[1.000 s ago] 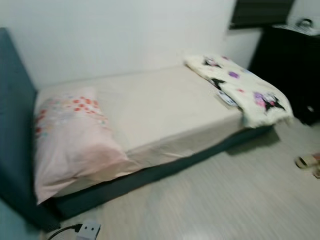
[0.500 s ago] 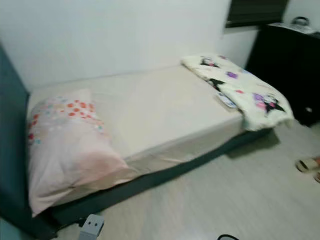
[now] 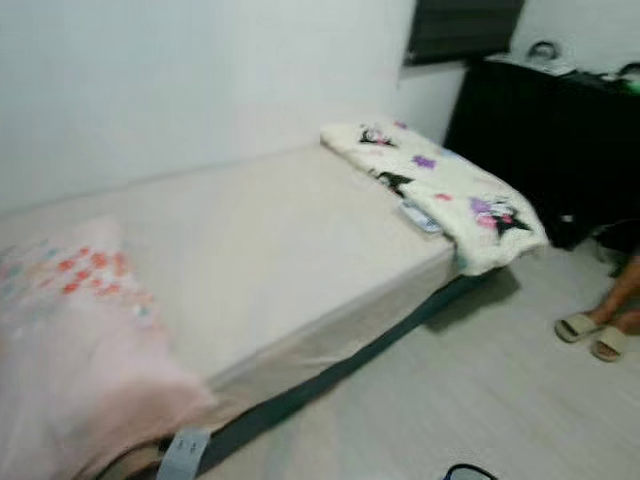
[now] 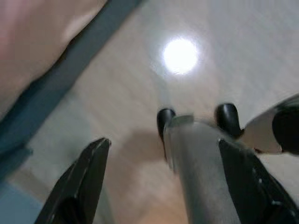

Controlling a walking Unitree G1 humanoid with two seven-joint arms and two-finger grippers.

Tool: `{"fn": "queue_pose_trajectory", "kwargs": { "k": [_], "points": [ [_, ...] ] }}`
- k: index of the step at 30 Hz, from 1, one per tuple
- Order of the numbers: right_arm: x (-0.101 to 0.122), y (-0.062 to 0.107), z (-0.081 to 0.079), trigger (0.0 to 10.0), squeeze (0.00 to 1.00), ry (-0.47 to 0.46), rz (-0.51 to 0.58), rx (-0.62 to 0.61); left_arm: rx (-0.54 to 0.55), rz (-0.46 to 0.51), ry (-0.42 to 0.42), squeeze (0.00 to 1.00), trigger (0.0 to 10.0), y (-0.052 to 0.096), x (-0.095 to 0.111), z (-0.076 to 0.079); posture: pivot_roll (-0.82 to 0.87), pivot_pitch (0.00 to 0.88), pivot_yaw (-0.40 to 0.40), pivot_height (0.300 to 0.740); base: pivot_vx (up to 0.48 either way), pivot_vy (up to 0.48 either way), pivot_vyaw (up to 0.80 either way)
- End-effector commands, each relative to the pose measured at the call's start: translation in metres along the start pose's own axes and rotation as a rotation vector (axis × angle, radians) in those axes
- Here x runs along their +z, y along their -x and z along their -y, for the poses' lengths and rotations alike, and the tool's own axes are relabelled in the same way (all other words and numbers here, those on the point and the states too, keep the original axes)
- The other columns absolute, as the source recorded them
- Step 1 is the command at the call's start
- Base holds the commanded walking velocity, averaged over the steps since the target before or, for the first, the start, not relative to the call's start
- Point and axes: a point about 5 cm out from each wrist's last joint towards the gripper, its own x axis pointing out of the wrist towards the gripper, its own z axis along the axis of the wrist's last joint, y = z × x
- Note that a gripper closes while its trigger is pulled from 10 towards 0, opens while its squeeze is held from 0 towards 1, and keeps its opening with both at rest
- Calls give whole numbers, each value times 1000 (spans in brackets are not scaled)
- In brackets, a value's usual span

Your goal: Clean up the room

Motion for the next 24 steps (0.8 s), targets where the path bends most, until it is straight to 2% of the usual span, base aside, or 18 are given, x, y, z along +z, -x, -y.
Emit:
{"fn": "queue_pose_trajectory", "kwargs": {
  "k": [1, 6, 19, 24],
  "points": [
    [2, 0, 5, 10000, 0, 0, 4, -11, -14, 8, -5, 0, 10000, -1, 3, 5, 87, 0, -36, 740, 326, 0, -769],
    [2, 0, 4, 10000, 0, 3, 2, -10, -13, 6, -3, 0, 10000, -1, 3, 5, 85, 0, -37, 740, 323, 0, -769],
    [11, -4, -32, 10000, 0, 27, 4, 23, -10, 16, 17, 0, 10000, -2, 4, 6, 81, 0, -39, 740, 315, 0, -769],
    [8, -4, -30, 10000, 0, 30, -2, 19, -12, 19, 19, 0, 10000, -2, 4, 6, 80, 0, -38, 740, 302, 0, -769]
  ]
}}
